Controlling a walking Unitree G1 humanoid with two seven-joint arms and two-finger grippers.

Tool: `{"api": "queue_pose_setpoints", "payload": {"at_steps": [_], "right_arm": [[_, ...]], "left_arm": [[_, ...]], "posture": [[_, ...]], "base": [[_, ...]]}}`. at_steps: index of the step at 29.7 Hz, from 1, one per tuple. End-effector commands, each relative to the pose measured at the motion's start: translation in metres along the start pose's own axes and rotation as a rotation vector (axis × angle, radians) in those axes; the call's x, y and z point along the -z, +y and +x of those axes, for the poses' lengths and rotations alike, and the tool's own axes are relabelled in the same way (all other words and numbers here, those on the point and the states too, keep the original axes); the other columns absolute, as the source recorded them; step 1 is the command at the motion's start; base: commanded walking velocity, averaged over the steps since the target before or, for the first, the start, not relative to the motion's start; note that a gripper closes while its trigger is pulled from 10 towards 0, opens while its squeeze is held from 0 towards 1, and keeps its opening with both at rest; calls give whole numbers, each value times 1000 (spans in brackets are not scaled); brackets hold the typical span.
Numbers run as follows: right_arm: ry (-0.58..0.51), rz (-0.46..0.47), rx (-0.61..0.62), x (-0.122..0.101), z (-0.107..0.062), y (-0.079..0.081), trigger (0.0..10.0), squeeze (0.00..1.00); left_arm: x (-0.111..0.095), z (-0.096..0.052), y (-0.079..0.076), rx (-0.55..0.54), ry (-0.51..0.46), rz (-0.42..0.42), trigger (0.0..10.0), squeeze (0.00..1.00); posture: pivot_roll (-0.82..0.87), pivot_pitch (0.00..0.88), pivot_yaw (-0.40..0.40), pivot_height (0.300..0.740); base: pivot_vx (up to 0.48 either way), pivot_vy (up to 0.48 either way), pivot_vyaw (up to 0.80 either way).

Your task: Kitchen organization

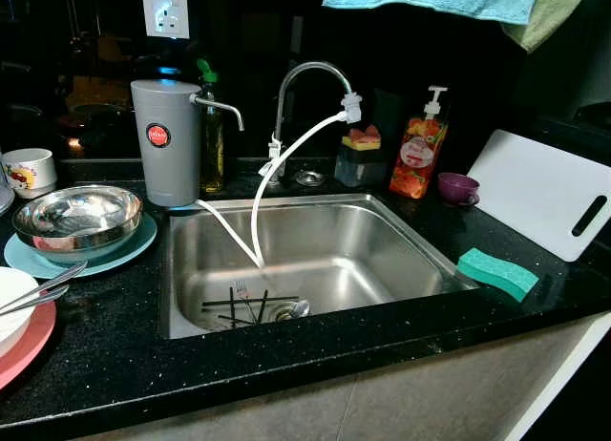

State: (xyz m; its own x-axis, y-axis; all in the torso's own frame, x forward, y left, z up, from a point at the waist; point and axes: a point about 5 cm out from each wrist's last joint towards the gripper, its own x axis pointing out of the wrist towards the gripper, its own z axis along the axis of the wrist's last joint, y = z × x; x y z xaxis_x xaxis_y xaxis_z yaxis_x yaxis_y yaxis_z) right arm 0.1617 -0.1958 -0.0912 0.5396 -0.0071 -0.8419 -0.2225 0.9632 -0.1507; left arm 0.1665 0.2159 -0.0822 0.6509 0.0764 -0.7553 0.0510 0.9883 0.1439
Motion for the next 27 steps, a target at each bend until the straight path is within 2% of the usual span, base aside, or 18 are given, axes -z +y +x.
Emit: {"api": "queue_pose_setpoints", "payload": {"at_steps": [1,13,27], "right_arm": [[13,-3,8,3,0,-1,10000,0],[4,-7,-7,-1,1,3,10000,0],[11,8,0,2,0,4,10000,0]], "left_arm": [[2,0,1,1,17,7,10000,0],[7,-2,7,-11,36,8,10000,0],[11,-3,7,-4,48,29,10000,0]], "posture": [[133,0,-112,740],[141,0,-111,740],[138,0,-102,740]], "base": [[0,0,0],[0,0,0],[0,0,0]]}}
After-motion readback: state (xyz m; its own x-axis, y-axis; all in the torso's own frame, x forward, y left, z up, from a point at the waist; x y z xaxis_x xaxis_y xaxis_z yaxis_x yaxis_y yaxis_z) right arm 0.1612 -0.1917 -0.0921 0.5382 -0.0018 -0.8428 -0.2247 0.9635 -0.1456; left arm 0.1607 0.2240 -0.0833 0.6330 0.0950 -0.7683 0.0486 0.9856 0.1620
